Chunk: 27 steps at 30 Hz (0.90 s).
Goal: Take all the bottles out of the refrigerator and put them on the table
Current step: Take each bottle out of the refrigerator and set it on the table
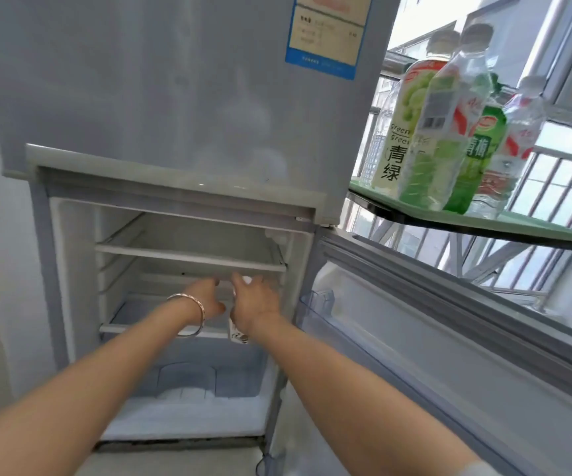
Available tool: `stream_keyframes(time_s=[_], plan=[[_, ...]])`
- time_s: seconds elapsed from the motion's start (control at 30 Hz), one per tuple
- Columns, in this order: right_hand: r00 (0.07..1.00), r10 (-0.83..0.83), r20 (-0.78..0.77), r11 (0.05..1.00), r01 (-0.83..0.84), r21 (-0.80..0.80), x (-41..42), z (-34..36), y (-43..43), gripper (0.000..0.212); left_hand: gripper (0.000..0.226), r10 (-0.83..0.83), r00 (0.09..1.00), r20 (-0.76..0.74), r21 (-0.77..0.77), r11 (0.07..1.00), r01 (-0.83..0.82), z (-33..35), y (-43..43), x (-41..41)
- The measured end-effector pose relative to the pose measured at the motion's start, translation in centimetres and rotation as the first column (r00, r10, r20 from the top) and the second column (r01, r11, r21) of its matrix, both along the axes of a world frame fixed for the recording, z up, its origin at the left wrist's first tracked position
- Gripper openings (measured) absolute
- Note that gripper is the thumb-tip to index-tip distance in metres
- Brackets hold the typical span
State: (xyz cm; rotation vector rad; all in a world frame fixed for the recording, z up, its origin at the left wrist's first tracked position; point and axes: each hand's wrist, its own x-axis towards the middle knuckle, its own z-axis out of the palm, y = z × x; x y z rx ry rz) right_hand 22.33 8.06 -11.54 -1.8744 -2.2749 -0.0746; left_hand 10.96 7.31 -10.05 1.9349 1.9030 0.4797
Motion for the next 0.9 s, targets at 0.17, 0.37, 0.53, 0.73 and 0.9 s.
stream_keyframes(time_s=[0.17,0.37,0.53,0.73,0.9], plan=[[0.992,0.105,-0.076,0.994,-0.102,0.044,-0.2,6.1,-4.7,0.053,0.062,-0.155,0.984,-0.084,-0.026,0.988,0.153,3.6,-2.4,0.2],[0.947,0.122,-0.298,0.992,-0.112,0.050,2.1,13.7,-8.4,0.062,0.052,-0.210,0.978,0.014,0.128,0.970,0.206,9.1,-6.5,0.7],[0.795,0.149,-0.588,0.982,-0.050,0.181,5.1,18.2,-11.7,0.073,0.038,-0.265,0.960,0.090,0.402,0.892,0.209,14.3,-8.9,2.2],[0.661,0.269,-0.701,0.930,0.010,0.367,7.0,19.2,-14.1,0.081,0.060,-0.213,0.939,0.270,0.624,0.781,-0.003,21.1,-11.1,5.6],[0.629,0.347,-0.695,0.889,0.016,0.457,9.9,20.9,-15.4,0.090,0.069,-0.334,0.869,0.366,0.768,0.635,-0.080,26.5,-13.0,10.0]])
